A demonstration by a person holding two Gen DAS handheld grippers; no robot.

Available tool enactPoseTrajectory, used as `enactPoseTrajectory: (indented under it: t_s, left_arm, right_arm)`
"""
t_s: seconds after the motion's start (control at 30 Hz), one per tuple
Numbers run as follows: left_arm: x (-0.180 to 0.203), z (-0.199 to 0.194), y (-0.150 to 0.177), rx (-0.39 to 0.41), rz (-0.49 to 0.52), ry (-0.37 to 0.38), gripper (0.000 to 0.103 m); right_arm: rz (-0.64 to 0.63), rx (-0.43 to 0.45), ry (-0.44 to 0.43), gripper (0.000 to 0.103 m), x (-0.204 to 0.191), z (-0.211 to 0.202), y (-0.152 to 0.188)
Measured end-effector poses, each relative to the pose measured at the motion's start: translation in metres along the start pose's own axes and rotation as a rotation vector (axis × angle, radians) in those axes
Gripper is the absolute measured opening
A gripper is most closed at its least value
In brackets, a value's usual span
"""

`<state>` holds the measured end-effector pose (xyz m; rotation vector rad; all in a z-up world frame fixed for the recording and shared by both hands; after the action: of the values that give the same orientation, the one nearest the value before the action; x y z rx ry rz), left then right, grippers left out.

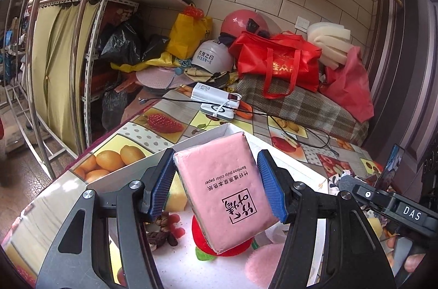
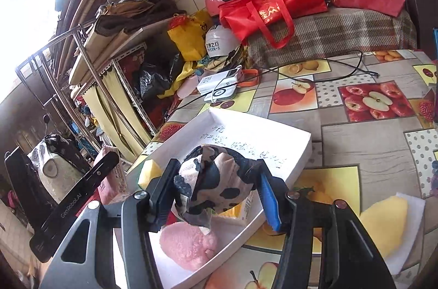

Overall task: Organize soft objects
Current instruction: 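Carry the pink pack and cow-print cloth into the white box and release, then move right gripper to the white foam sheet while left gripper approaches the yellow sponge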

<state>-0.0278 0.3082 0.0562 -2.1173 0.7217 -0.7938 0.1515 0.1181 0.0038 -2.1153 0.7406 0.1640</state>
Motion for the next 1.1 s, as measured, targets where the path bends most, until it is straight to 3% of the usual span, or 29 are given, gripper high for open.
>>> enactPoseTrajectory:
  t_s: [0.03,0.1,0.13,0.17,0.2,0.23,0.37,0.67,0.87,1.1]
  left_arm:
    - [-0.001,0.001,0.000,-0.005,-0.004,0.000,0.061]
    - [-0.004,0.002,-0.001,-0.010,-0.014,-0.016,0.074]
    - [-0.005,0.001,-0.001,0.002,-0.020,-0.035,0.090]
    - [-0.007,-0.002,-0.002,0.027,-0.024,-0.054,0.103]
    - [-0.008,-0.006,-0.003,0.057,-0.027,-0.061,0.103]
    - [-0.010,-0.009,-0.003,0.079,-0.031,-0.066,0.103]
    - [-0.013,-0.015,-0.004,0.119,-0.032,-0.090,0.103]
    - [-0.001,-0.008,0.002,0.096,0.033,-0.105,0.103]
    - [0.003,-0.005,0.005,0.088,0.053,-0.099,0.103]
    - [0.006,-0.012,0.006,0.116,0.059,-0.080,0.103]
  right_arm:
    - [0.003,-0.005,-0.002,0.055,-0.002,0.006,0.000]
    - [0.017,-0.006,0.006,0.057,-0.002,0.013,0.001]
    - [0.023,-0.006,0.010,0.061,-0.002,0.016,0.000]
    - [0.030,-0.004,0.010,0.079,-0.001,0.017,0.001]
    - [0.039,0.007,0.007,0.096,0.000,0.016,0.002]
    - [0.046,0.022,0.005,0.103,0.002,0.014,0.003]
    - [0.074,0.034,-0.007,0.103,0.007,0.008,0.007]
    - [0.065,0.069,-0.002,0.103,0.004,-0.011,0.017]
    - [-0.020,0.187,0.071,0.103,0.001,-0.052,0.026]
    - [-0.046,0.240,0.164,0.103,0.032,-0.107,0.036]
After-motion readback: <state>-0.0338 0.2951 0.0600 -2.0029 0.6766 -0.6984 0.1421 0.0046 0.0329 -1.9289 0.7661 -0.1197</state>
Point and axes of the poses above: each gripper's, at about its wrist camera, not at the fingertips, and z roughly the way its jaws point, x to its right, y to its underside, the point moved 4 cm from there along z, roughly the way its jaws point, and after that the axes turned 11 degrees about -x, right-handed, at the moved point
